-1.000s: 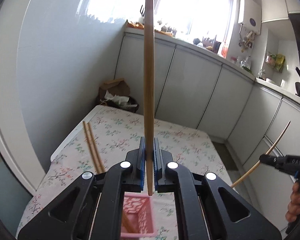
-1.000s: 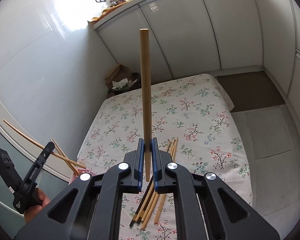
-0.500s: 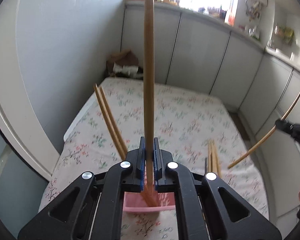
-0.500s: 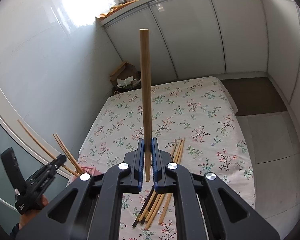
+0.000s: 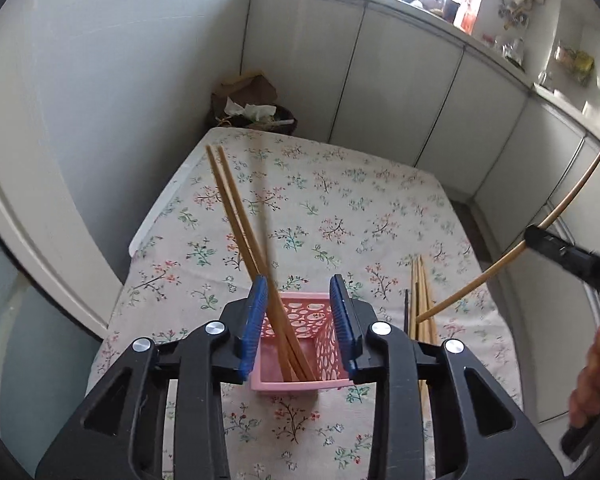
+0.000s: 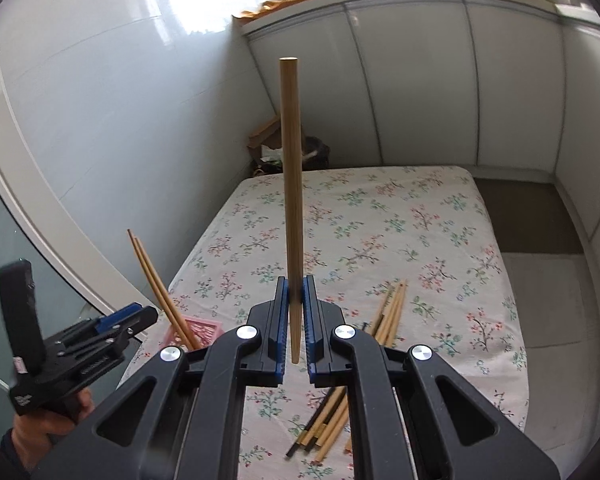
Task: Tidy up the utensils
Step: 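Open the left tool over the pink cup while the right tool drops its chopstick in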
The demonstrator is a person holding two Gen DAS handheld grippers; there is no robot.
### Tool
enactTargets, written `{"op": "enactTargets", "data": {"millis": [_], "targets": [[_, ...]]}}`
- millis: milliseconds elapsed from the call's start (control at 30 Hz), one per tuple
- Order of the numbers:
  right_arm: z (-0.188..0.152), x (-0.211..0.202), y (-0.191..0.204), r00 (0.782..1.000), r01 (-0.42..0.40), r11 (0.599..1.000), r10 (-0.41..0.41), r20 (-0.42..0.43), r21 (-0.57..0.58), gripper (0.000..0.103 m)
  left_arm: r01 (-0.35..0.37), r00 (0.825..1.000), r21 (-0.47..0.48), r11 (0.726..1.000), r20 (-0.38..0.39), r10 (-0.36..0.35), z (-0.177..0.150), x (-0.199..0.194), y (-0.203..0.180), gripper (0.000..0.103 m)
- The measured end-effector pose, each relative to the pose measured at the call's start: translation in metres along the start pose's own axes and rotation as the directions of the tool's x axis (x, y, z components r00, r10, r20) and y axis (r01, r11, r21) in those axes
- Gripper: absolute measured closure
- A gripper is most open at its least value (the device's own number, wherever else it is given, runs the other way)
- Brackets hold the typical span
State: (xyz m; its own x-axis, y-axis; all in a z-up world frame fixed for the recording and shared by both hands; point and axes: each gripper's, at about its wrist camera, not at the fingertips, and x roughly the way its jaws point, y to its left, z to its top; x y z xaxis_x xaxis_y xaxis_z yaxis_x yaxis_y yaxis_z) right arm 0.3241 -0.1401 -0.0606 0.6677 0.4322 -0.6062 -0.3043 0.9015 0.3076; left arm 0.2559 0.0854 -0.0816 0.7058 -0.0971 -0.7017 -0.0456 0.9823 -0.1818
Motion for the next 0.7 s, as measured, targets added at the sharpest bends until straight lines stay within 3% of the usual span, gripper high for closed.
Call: {"op": "enactTargets", "data": {"millis": [100,200,300,367,533,700], "targets": [[0.006,-0.011,0.021,0.998,-0.034,0.999,0.035,0.048,-0.033,0.096,-0.02,1.0,-0.052,0.998,-0.009,0.02,0.003,-0.016,0.015,0.07],[0.012,-0.021,0.047,0.991,-0.083,0.994,0.09,0.095,-0.075,0.096,-0.017,1.0,-0.079,0.997,0.011,0.017,0.005,-0.032,0.025,0.062],[0.012,-0.016,0.068,0.988,-0.11,0.987,0.121,0.093,-0.115,0.096,-0.052,0.998,-0.075,0.996,0.021,0.054,0.008,-0.037,0.028,0.057],[0.009,-0.005,0.085,0.991,-0.096,0.983,0.109,0.075,-0.156,0.096,-0.072,0.997,-0.075,0.995,0.02,0.074,0.008,-0.036,0.028,0.047],[-0.004,0.032,0.102,0.997,-0.077,0.979,0.074,-0.019,-0.189,0.096,-0.116,0.993,-0.048,0.992,0.016,0.117,0.007,-0.034,0.028,0.037],[-0.02,0.058,0.107,0.994,-0.069,0.978,0.05,-0.099,-0.199,0.096,-0.126,0.992,-0.044,0.991,0.002,0.126,0.008,-0.033,0.034,0.036]]}}
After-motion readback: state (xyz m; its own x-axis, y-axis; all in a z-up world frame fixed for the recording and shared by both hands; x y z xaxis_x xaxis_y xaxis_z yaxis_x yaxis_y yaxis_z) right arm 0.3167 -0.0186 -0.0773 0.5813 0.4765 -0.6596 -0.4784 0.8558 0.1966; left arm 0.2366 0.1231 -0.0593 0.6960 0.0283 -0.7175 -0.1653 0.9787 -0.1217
